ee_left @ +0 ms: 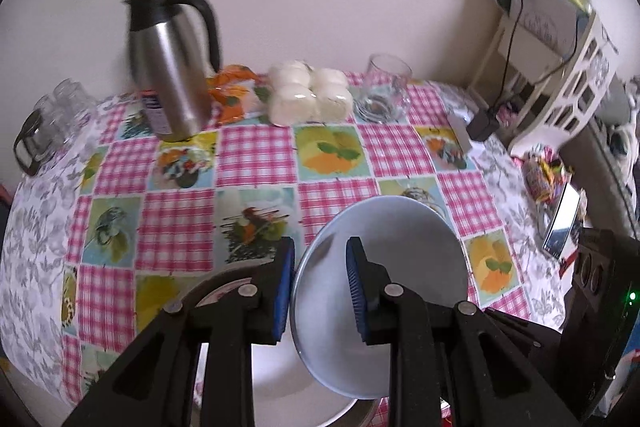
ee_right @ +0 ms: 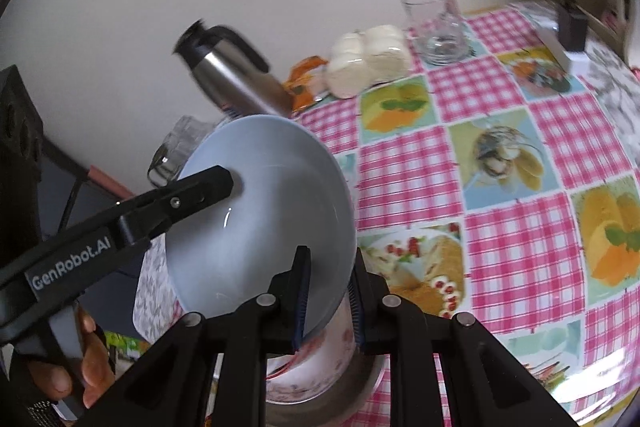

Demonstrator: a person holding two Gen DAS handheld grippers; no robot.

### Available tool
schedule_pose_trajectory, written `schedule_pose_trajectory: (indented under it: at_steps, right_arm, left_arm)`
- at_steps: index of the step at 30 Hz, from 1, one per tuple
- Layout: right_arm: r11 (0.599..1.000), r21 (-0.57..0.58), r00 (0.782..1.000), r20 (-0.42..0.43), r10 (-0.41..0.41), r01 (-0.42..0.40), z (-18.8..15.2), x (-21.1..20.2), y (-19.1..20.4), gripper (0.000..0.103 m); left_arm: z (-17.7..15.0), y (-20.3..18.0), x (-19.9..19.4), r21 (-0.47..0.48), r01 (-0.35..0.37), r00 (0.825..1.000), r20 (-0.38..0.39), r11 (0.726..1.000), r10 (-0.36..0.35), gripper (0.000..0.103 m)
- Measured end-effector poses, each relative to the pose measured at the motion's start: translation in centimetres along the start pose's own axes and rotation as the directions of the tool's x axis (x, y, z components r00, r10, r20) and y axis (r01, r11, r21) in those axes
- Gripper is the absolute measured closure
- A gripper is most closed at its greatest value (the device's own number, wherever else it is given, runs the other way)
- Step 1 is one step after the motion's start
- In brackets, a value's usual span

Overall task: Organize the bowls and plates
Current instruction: 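Lift the round white bowl with the right gripper and carry it over the stack, then lower the round white bowl into the white square bowl with the right gripper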

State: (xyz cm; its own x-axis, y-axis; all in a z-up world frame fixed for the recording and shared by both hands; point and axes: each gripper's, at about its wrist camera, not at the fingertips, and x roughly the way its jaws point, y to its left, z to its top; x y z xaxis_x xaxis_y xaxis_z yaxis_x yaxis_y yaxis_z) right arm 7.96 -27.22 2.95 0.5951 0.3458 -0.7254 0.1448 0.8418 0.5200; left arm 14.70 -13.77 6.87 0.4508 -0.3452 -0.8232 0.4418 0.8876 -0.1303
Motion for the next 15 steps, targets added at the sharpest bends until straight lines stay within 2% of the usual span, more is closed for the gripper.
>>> schedule_pose_trajectory:
  at_steps: [4, 12, 15]
  right_arm:
    - [0.998, -0.054, 1.000, -0.009, 0.021, -0.022, -0.6, 0.0, 2.1, 0.083]
    - [0.988, -0.147, 0.999, -0.037, 0.035, -0.040, -1.9, 0.7, 5.8, 0.081]
    - [0.985, -0.168, 0.998, -0.052, 0.030, -0.039, -2.3, 1.2, 6.5, 0.081]
  left_arm:
    - [-1.4, 2.5, -2.1, -0.070, 0.032, 0.998, 0.054, 0.997, -0.029, 0.077]
    - [-3.9, 5.6, -5.3, -0.127, 0.044, 0.991, 0.131, 0.991, -0.027, 0.077]
    - [-5.0, 7.0, -5.6, -0.165, 0.070, 0.989, 0.143, 0.984, -0.047, 0.074]
